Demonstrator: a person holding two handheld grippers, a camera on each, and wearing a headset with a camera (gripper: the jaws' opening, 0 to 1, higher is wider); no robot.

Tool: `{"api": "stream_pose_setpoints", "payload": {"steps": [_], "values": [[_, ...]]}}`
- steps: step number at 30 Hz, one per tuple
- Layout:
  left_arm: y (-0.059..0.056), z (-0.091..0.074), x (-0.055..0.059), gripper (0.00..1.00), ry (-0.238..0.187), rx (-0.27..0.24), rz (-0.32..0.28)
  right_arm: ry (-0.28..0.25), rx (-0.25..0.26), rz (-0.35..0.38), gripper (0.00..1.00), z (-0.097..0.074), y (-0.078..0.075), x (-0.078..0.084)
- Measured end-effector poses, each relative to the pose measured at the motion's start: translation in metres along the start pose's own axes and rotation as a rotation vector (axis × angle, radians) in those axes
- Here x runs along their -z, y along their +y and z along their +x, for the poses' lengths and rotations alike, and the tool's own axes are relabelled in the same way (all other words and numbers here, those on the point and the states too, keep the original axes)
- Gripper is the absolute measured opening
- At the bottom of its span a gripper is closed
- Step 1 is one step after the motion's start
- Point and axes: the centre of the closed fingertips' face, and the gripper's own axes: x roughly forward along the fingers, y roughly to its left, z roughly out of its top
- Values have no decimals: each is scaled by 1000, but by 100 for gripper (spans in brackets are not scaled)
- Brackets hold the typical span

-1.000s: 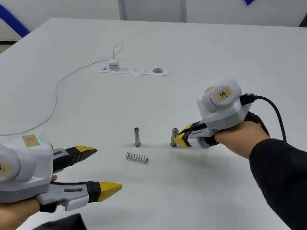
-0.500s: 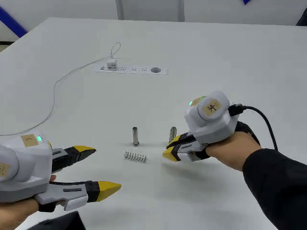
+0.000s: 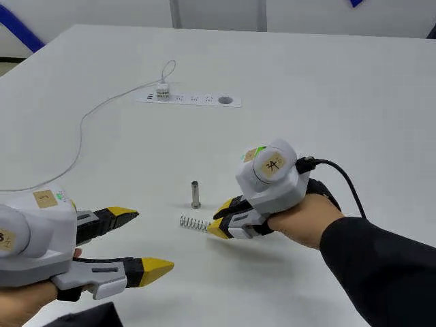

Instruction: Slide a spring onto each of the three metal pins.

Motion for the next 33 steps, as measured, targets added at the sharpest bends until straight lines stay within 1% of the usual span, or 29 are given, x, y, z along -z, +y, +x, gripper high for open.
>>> {"api": "stream_pose_setpoints", "payload": {"steps": [6,11,14,18,21,27,33], "values": [[0,0,-1,65,-2,-1,-3,11,-11,1,15,8,2,2],[-1,0,-1,65,-1,1,-2,23,-11,-4,14,12,0,5],[-1,0,-1,65,-1,2,-1,30,-12,-10,13,13,0,7],[-1,0,-1,65,0,4,0,26,-15,-17,12,12,1,6],[-1,0,-1,65,0,5,2,25,-17,-22,12,9,2,5],[-1,0,-1,65,-3,6,3,23,-42,-43,11,-4,13,1],[-4,1,-1,64,2,15,11,19,-54,-69,11,-18,22,-3]]}}
